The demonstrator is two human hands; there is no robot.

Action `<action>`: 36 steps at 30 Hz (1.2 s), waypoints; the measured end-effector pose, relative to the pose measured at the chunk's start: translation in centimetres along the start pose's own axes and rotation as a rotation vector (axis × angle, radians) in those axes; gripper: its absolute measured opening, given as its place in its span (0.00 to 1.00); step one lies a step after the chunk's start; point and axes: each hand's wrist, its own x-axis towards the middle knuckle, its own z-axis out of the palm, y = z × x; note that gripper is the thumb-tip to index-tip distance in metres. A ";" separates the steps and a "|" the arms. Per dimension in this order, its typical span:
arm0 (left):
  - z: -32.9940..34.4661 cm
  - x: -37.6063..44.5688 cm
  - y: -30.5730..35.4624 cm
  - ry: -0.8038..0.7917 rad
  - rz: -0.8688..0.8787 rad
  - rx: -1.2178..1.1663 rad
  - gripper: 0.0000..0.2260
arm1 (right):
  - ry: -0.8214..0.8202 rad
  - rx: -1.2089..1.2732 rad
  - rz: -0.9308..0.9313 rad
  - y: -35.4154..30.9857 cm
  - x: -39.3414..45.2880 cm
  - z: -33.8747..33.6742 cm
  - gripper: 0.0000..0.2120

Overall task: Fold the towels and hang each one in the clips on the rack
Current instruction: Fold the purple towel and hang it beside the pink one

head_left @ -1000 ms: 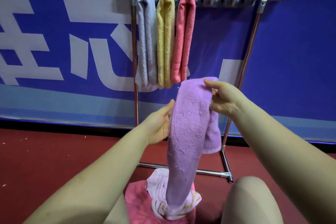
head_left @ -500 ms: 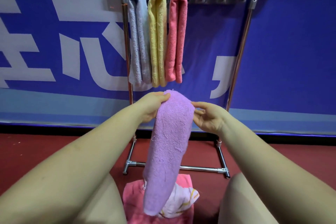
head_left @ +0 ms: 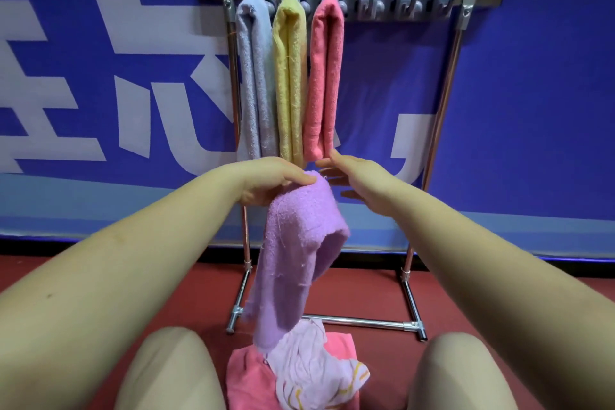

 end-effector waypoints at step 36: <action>0.8 13.7 16.9 0.013 0.391 0.035 0.08 | -0.046 -0.136 -0.100 -9.9 7.3 -17.7 0.11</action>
